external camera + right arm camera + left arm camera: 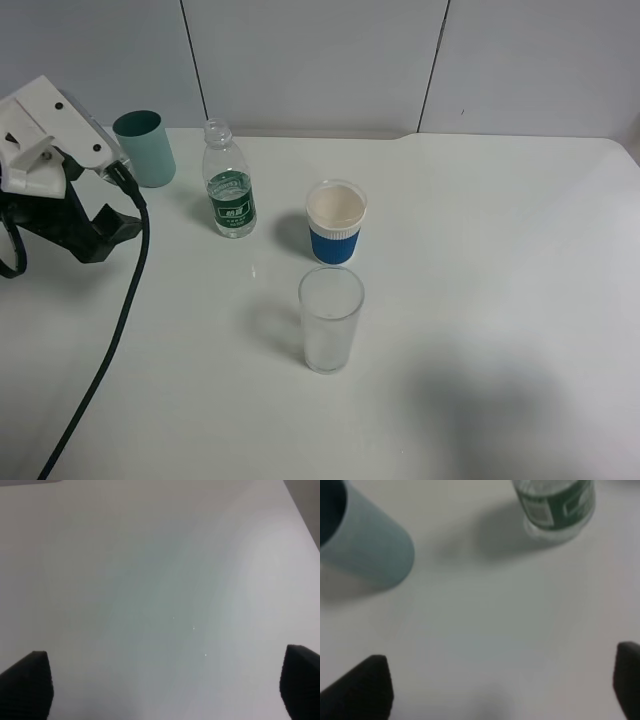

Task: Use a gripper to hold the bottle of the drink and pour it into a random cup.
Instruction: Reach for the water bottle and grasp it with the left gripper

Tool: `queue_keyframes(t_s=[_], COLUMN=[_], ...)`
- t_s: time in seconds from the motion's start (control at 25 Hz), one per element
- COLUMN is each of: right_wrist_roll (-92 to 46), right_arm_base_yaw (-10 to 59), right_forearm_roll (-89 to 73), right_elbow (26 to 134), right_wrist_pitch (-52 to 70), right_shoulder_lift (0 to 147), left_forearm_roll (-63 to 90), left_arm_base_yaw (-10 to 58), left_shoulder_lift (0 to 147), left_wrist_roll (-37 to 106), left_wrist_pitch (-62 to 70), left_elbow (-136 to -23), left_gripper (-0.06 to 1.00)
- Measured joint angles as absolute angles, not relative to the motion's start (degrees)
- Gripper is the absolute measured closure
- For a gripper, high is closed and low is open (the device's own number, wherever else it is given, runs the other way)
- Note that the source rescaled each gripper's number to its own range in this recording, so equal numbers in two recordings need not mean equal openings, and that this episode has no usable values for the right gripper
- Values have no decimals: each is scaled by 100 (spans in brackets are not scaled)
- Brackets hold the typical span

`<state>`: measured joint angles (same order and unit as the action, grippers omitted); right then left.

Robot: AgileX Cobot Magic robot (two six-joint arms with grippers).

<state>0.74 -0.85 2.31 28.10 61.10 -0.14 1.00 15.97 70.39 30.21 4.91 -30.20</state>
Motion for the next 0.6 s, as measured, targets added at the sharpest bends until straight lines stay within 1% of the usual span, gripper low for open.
queue_keyframes(t_s=[0.2, 0.6], right_wrist_roll=[74, 74], right_arm_base_yaw=[-85, -85], right_forearm_roll=[231, 231], right_elbow=[2810, 2810], right_wrist_pitch=[6110, 6110], right_shoulder_lift=[-14, -14], left_forearm_roll=[-190, -1713], left_arm_base_yaw=[1830, 1857], left_shoulder_lift=[7327, 8076], left_wrist_roll=[2727, 658], left_wrist_pitch=[-47, -1501], left_elbow=[-3020, -3014], left_gripper=[16, 16])
